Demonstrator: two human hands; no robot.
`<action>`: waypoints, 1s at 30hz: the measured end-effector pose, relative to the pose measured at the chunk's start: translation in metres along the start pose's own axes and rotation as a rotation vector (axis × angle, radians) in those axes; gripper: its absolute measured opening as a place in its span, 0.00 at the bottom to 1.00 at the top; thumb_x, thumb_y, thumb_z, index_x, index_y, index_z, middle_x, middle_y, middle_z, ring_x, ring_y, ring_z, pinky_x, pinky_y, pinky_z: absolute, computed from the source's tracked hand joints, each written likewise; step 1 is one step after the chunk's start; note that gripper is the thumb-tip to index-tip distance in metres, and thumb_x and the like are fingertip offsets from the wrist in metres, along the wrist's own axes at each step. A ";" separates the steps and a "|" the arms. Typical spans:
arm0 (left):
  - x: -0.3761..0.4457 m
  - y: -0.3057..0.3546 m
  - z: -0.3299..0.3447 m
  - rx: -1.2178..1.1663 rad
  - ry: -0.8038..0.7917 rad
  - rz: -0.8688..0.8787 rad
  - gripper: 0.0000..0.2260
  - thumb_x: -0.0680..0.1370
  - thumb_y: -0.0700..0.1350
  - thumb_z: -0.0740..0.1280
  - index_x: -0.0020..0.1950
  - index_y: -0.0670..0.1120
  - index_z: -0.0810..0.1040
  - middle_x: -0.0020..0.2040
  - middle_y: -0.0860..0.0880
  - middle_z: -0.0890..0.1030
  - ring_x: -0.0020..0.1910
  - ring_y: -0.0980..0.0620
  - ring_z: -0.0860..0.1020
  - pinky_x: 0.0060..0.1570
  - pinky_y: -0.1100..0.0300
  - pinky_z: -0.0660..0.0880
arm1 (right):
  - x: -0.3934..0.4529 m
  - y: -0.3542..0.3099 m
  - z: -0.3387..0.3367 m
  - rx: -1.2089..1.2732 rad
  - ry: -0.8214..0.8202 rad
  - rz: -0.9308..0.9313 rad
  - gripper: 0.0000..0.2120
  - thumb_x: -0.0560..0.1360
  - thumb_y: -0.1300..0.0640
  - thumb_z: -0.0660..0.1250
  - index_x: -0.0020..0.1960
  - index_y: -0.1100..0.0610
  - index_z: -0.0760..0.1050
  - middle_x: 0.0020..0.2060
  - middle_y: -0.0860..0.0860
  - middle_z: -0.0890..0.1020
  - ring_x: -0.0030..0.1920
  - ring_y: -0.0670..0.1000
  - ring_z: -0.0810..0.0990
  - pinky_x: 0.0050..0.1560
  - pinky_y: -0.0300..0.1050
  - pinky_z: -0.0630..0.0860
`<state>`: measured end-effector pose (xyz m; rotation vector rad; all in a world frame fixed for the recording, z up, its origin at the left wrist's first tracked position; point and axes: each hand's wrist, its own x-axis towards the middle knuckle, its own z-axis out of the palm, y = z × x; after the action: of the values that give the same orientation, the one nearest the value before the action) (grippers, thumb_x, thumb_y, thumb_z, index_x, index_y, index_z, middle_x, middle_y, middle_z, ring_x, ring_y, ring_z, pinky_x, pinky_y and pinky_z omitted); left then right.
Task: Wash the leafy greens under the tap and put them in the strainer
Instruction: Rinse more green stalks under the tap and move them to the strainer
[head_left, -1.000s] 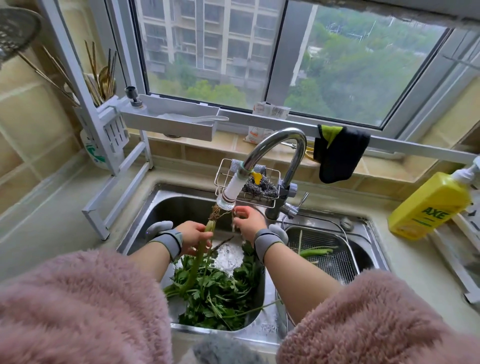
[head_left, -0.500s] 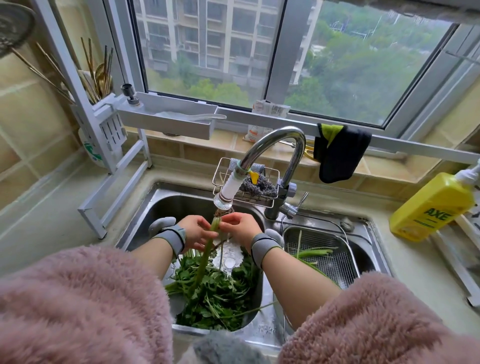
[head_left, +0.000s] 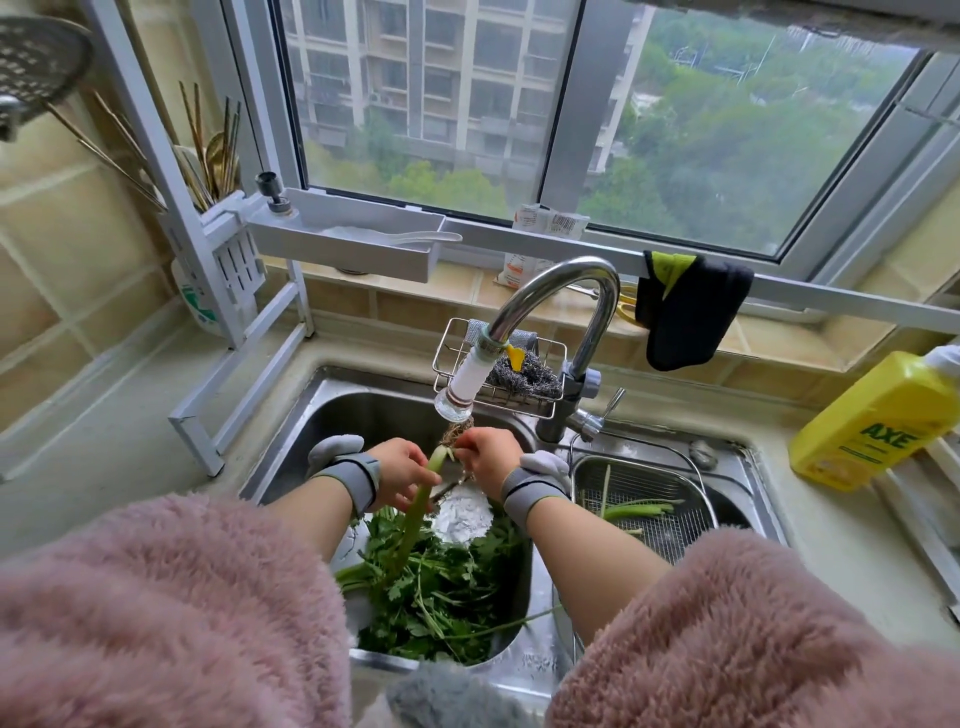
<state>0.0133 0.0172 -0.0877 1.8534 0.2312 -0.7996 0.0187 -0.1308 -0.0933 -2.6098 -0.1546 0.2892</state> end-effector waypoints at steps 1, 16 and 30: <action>-0.001 0.000 -0.001 -0.009 -0.004 -0.006 0.07 0.77 0.34 0.65 0.42 0.41 0.69 0.35 0.42 0.76 0.29 0.48 0.81 0.33 0.55 0.79 | 0.002 -0.001 0.001 -0.035 -0.012 -0.002 0.09 0.78 0.62 0.60 0.53 0.61 0.78 0.50 0.58 0.81 0.52 0.58 0.78 0.50 0.44 0.72; 0.002 -0.006 -0.015 -0.157 0.143 -0.003 0.04 0.77 0.33 0.62 0.48 0.40 0.69 0.45 0.39 0.74 0.47 0.39 0.79 0.49 0.47 0.79 | -0.002 -0.004 -0.007 1.125 -0.002 0.264 0.08 0.78 0.64 0.62 0.40 0.60 0.73 0.31 0.52 0.73 0.23 0.43 0.73 0.28 0.33 0.75; 0.003 -0.003 -0.009 -0.168 0.213 -0.012 0.04 0.80 0.35 0.58 0.54 0.39 0.66 0.42 0.43 0.69 0.35 0.47 0.72 0.39 0.55 0.74 | 0.002 -0.007 -0.003 0.998 0.060 0.270 0.18 0.80 0.54 0.59 0.32 0.57 0.71 0.23 0.49 0.68 0.23 0.45 0.62 0.23 0.35 0.59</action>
<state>0.0177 0.0254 -0.0896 1.7777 0.4323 -0.5724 0.0214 -0.1259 -0.0879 -1.6346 0.2986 0.2815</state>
